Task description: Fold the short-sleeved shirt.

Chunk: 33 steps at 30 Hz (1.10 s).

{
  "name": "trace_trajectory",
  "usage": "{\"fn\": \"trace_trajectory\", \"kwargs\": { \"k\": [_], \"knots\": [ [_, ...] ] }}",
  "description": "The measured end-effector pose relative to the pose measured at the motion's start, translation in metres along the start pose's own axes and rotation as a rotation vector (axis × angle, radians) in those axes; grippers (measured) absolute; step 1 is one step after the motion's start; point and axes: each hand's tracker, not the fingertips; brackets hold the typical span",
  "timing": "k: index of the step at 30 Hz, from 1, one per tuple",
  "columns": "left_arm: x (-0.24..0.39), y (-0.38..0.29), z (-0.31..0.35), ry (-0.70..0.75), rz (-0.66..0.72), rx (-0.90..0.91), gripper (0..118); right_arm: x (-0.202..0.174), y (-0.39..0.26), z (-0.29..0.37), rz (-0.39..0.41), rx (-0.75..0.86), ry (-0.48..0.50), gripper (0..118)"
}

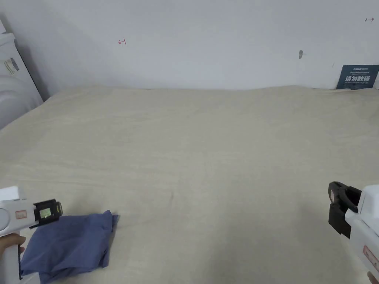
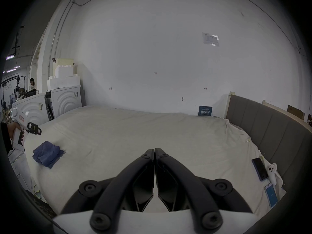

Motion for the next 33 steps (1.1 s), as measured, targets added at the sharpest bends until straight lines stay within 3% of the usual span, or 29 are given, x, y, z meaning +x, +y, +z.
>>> {"fn": "trace_trajectory", "kwargs": {
  "k": [11,20,26,28,30,31,33],
  "knots": [
    [0.108,0.023,0.158,-0.142,-0.07,0.434,103,0.02,0.043,0.052,0.006,0.104,-0.069,0],
    [0.198,-0.02,0.208,-0.215,-0.153,0.693,96,0.039,0.054,0.081,0.013,0.185,-0.115,0],
    [0.239,-0.056,0.221,-0.254,-0.184,0.775,68,0.047,0.052,0.096,0.017,0.21,-0.138,0],
    [0.249,-0.067,0.225,-0.286,-0.18,0.782,44,0.049,0.05,0.099,0.01,0.216,-0.145,0],
    [0.255,-0.074,0.225,-0.303,-0.182,0.775,13,0.05,0.048,0.103,0.006,0.225,-0.157,0],
    [0.259,-0.079,0.226,-0.309,-0.186,0.771,4,0.051,0.047,0.105,0.004,0.227,-0.162,0],
    [0.264,-0.087,0.227,-0.312,-0.186,0.79,0,0.054,0.045,0.107,-0.003,0.231,-0.167,0]
  ]
}}
